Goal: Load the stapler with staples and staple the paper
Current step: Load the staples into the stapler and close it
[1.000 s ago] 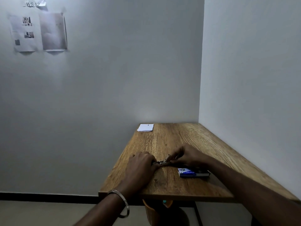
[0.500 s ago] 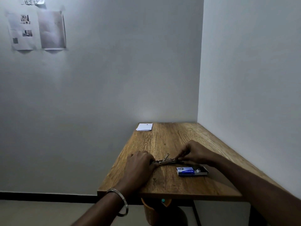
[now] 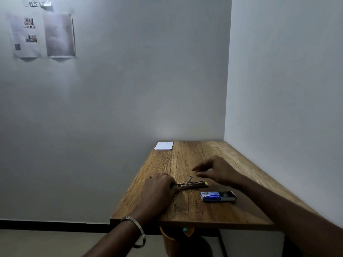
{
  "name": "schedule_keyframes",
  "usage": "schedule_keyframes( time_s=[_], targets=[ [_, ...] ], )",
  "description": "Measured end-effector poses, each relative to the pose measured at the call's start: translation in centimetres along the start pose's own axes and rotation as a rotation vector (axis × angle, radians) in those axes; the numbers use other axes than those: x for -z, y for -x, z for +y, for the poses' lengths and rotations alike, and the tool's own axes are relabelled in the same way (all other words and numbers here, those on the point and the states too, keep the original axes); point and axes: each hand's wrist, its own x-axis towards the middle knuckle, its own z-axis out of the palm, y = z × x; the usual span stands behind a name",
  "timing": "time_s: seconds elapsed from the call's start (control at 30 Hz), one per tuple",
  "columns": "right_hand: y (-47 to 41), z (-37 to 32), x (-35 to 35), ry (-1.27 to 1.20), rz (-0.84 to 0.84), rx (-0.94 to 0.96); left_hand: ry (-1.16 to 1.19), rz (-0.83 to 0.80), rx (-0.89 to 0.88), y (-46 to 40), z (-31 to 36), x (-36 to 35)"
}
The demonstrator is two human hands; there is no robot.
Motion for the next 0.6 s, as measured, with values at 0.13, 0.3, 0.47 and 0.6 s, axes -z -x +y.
schedule_keyframes(
  time_s=[0.13, 0.3, 0.47, 0.6],
  targets=[
    [-0.6, -1.2, -0.8, 0.045, -0.026, 0.069, 0.007, -0.024, -0.001, 0.0, 0.0, 0.1],
    [-0.5, -0.9, -1.5, 0.115, -0.037, 0.06, -0.001, 0.01, -0.009, 0.2, 0.0, 0.1],
    [-0.3, 0.0, -2.1, 0.116, -0.043, 0.016, 0.0, 0.006, -0.002, 0.2, 0.0, 0.1],
    [-0.3, 0.1, -2.3, 0.104, -0.039, 0.008, 0.005, 0.009, 0.004, 0.1, -0.1, -0.1]
  ],
)
